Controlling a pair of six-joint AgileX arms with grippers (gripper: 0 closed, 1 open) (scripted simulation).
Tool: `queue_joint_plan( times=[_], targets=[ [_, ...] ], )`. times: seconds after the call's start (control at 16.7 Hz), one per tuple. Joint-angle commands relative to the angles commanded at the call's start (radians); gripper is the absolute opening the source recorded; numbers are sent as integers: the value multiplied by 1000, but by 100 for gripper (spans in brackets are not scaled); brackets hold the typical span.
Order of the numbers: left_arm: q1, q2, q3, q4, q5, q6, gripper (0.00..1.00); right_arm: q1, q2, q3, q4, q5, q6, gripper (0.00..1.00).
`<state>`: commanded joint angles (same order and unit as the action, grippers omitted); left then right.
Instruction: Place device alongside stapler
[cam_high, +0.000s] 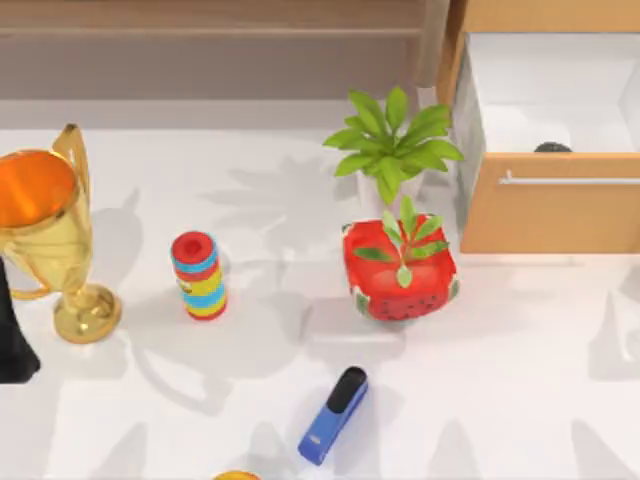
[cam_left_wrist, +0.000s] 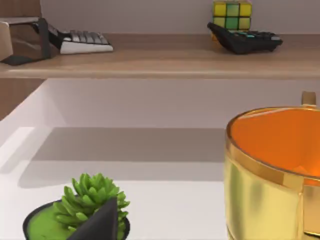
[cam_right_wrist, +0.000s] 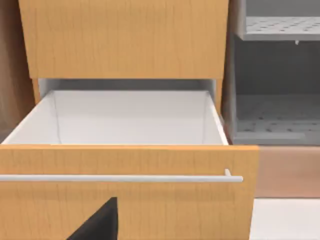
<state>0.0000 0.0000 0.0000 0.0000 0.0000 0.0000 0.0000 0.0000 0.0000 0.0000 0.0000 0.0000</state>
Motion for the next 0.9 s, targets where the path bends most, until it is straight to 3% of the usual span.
queue_joint_plan(
  times=[0.42, 0.9],
  targets=[
    [0, 0, 0, 0, 0, 0, 100, 18, 143, 134, -96, -39, 23, 100],
    [0, 0, 0, 0, 0, 0, 100, 81, 738, 683, -448, -83, 104, 100]
  ],
)
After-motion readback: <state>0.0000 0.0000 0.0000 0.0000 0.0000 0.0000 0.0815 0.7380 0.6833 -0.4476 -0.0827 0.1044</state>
